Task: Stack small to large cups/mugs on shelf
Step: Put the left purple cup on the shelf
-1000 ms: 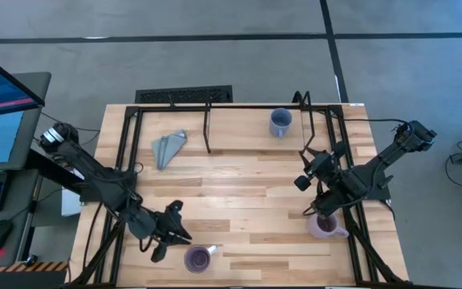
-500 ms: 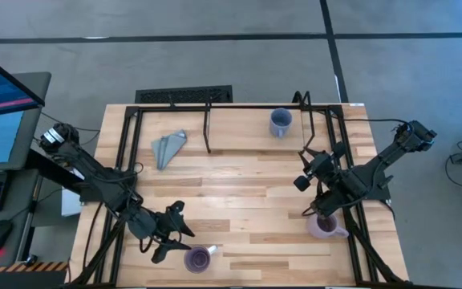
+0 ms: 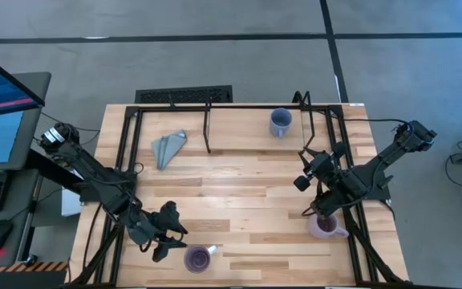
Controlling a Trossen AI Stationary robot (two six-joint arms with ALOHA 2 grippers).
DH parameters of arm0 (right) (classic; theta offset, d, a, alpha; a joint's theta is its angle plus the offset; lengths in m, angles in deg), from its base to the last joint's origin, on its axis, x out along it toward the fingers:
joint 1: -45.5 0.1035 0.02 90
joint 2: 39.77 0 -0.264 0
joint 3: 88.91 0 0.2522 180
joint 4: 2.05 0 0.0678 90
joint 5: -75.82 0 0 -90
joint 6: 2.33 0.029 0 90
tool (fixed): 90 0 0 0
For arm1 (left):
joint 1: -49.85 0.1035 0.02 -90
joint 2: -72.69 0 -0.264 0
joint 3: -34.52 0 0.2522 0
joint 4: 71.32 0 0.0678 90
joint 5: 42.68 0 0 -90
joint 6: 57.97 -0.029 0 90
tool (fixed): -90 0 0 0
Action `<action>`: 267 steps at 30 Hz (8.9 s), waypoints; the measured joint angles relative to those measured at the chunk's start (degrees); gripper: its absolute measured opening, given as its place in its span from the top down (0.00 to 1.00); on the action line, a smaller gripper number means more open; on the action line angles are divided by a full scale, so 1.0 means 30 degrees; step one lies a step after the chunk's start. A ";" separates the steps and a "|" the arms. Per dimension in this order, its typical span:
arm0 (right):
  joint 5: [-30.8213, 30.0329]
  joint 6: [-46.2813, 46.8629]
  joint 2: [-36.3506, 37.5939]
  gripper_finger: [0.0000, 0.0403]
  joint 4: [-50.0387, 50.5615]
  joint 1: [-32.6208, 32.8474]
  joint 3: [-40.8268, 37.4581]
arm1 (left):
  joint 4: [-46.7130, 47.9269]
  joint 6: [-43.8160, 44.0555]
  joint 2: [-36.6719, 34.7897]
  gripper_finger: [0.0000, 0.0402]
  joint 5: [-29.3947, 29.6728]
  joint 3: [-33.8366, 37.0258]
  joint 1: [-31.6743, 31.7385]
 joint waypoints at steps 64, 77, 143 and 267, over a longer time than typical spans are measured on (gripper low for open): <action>0.0029 -0.0525 0.0000 0.69 -0.0146 0.0000 0.0000 | 1.0283 0.5958 0.9085 0.51 -0.4005 -0.9304 0.0554; 0.0029 -0.0546 0.0000 0.69 -0.0149 -0.0004 0.0000 | 1.0254 0.5641 0.9085 0.51 -0.2949 -0.9304 0.0554; 0.0079 -0.0503 0.0000 0.69 -0.0194 0.0000 0.0000 | 1.1675 -0.3070 0.9063 0.99 -0.4634 -0.9296 0.3475; 0.2601 -0.0998 0.0000 0.69 -0.2994 -0.2266 0.0007 | 0.8083 -2.6156 1.0047 0.65 -0.5549 -0.9712 1.4819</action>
